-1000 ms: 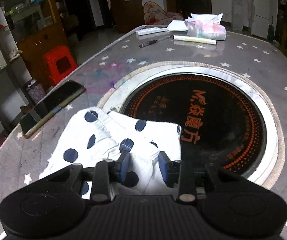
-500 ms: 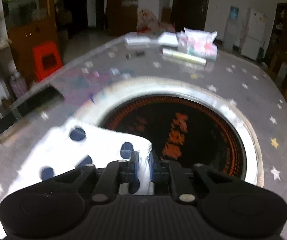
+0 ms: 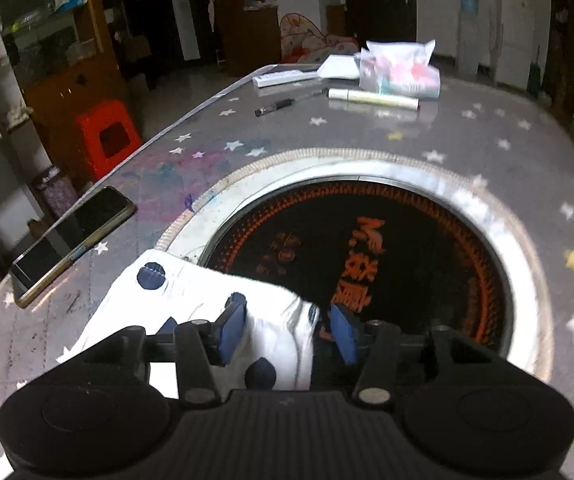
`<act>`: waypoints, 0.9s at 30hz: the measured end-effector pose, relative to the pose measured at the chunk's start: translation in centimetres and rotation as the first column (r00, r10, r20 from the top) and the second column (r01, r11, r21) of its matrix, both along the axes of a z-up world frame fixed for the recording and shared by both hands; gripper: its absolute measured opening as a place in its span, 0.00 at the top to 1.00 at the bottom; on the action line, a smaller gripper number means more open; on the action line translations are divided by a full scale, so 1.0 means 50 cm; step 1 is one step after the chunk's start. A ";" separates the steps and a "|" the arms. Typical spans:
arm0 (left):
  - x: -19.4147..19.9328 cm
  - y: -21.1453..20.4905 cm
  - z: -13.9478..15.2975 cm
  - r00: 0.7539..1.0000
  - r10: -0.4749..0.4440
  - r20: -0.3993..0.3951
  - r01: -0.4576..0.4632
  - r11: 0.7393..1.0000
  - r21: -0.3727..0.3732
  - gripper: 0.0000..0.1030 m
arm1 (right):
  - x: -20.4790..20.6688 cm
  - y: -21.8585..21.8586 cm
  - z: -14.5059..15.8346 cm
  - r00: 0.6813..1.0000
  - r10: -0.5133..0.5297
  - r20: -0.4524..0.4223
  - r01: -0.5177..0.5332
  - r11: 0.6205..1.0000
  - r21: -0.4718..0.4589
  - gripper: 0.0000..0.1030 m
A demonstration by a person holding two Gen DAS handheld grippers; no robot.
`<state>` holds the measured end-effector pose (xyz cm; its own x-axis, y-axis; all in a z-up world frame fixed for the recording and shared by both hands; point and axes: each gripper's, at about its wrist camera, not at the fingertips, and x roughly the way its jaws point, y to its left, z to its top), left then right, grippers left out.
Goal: Fold clothes
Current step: 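Grasp the collar end of the folded strip with the right gripper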
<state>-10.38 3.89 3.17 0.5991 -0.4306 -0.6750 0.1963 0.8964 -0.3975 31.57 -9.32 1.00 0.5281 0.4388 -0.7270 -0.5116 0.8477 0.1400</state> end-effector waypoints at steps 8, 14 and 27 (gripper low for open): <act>-0.002 -0.004 0.005 1.000 -0.002 -0.001 0.002 1.000 0.004 0.49 | -0.004 -0.003 -0.014 1.000 0.009 0.004 -0.009 0.999 0.051 0.75; -0.003 -0.001 0.017 1.000 0.007 0.008 -0.007 1.000 0.005 0.47 | -0.011 0.000 -0.010 1.000 0.004 0.011 -0.005 0.997 0.078 0.84; -0.016 0.017 0.036 0.997 0.071 0.029 -0.072 0.997 0.020 0.41 | -0.043 -0.015 0.036 0.998 0.003 0.065 -0.010 0.994 0.111 0.84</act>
